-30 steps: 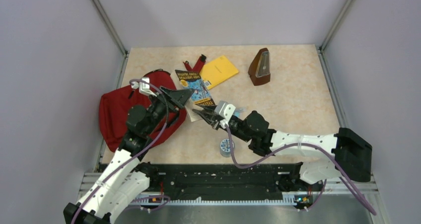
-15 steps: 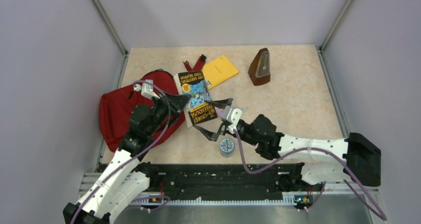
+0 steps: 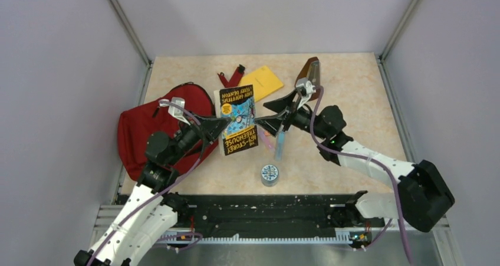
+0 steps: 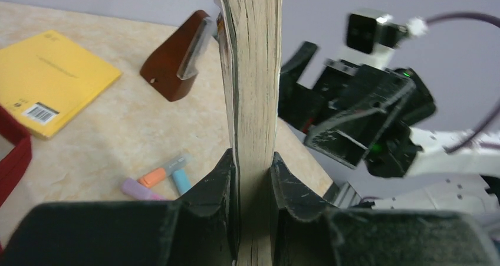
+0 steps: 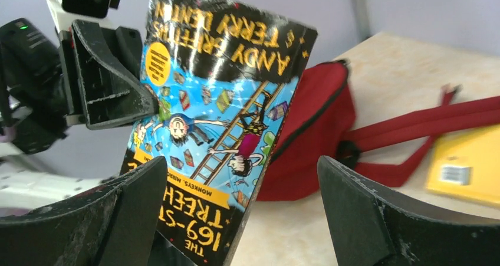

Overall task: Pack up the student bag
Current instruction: Pick up the book from the center of the board.

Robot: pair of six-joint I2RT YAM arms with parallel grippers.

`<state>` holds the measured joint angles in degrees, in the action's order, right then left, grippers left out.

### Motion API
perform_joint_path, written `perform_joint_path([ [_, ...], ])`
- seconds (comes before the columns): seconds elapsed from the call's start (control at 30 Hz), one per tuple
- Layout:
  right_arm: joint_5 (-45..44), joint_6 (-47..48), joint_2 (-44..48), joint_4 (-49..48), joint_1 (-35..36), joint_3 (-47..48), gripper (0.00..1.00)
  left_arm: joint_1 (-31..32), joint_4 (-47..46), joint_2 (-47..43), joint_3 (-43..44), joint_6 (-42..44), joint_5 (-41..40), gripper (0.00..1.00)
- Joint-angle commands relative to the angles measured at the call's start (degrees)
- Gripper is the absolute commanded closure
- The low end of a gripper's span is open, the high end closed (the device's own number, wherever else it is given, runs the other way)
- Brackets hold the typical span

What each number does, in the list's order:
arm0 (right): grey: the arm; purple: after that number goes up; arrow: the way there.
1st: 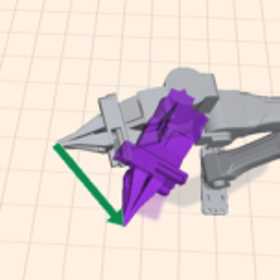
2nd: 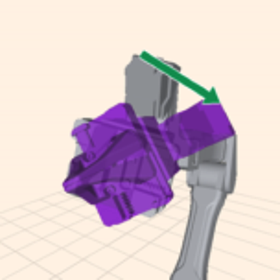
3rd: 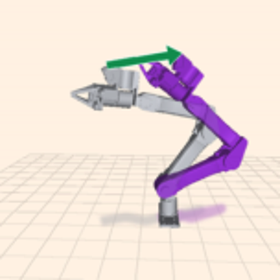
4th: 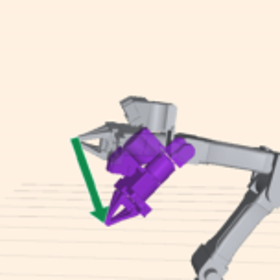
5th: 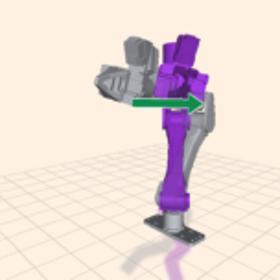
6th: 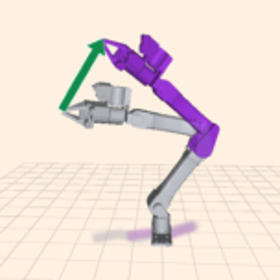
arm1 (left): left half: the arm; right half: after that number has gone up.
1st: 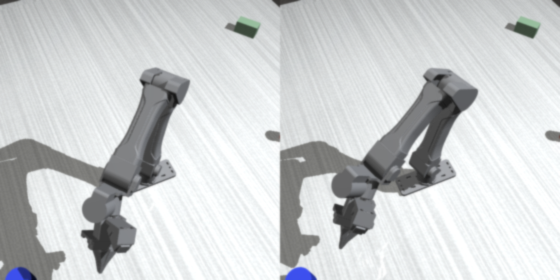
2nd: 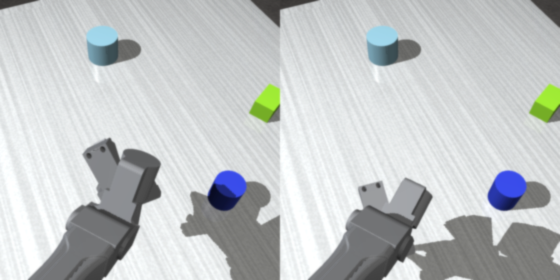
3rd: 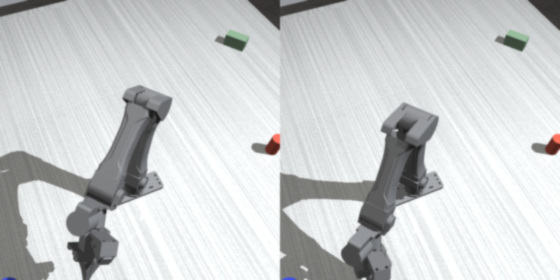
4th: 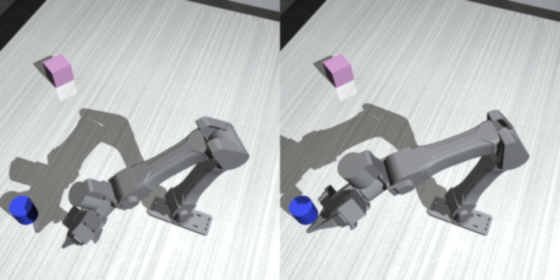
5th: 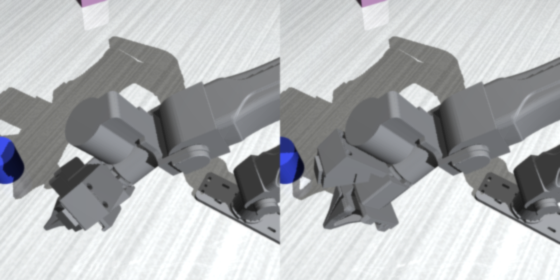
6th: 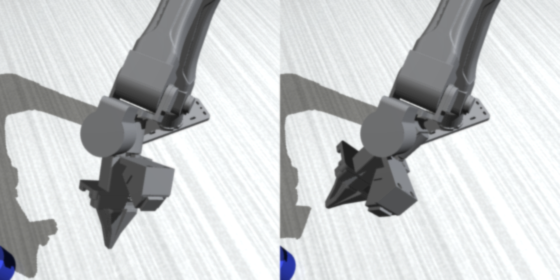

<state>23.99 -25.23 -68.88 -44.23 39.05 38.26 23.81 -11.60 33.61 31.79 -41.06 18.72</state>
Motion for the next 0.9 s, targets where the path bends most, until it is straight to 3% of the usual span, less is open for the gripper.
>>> perform_joint_path([
  [0.0,16.5,-16.4,-5.7,-13.2,-1.9,2.0,0.07,-0.1,-10.9,-0.3,2.2,2.8,11.0,1.00],
  [0.17,22.8,-20.4,-10.2,-18.6,-1.9,4.6,0.12,-0.1,-11.7,0.4,2.9,3.5,14.6,1.00],
  [0.33,27.1,-27.3,-12.4,-32.0,-1.9,4.5,0.21,-0.1,-12.2,0.7,2.5,4.5,14.5,1.00],
  [0.43,28.4,-31.2,-13.6,-37.9,-1.9,4.6,0.49,-0.1,-11.6,0.9,2.4,5.1,13.6,1.00],
  [0.57,27.0,-30.6,-13.3,-37.5,-2.0,4.2,0.84,0.0,-8.1,1.6,1.9,6.9,11.2,0.99],
  [0.63,25.2,-29.0,-11.9,-35.9,-2.4,3.1,1.00,0.0,-3.6,2.1,2.5,9.5,8.0,0.76],
  [0.7,22.3,-26.3,-9.3,-31.9,-3.1,1.3,1.00,0.1,1.8,2.6,3.3,12.0,2.7,0.39],
  [0.87,7.8,-12.2,1.2,-6.9,-3.7,0.2,1.00,0.2,8.6,4.1,3.0,12.3,-15.5,0.16],
])
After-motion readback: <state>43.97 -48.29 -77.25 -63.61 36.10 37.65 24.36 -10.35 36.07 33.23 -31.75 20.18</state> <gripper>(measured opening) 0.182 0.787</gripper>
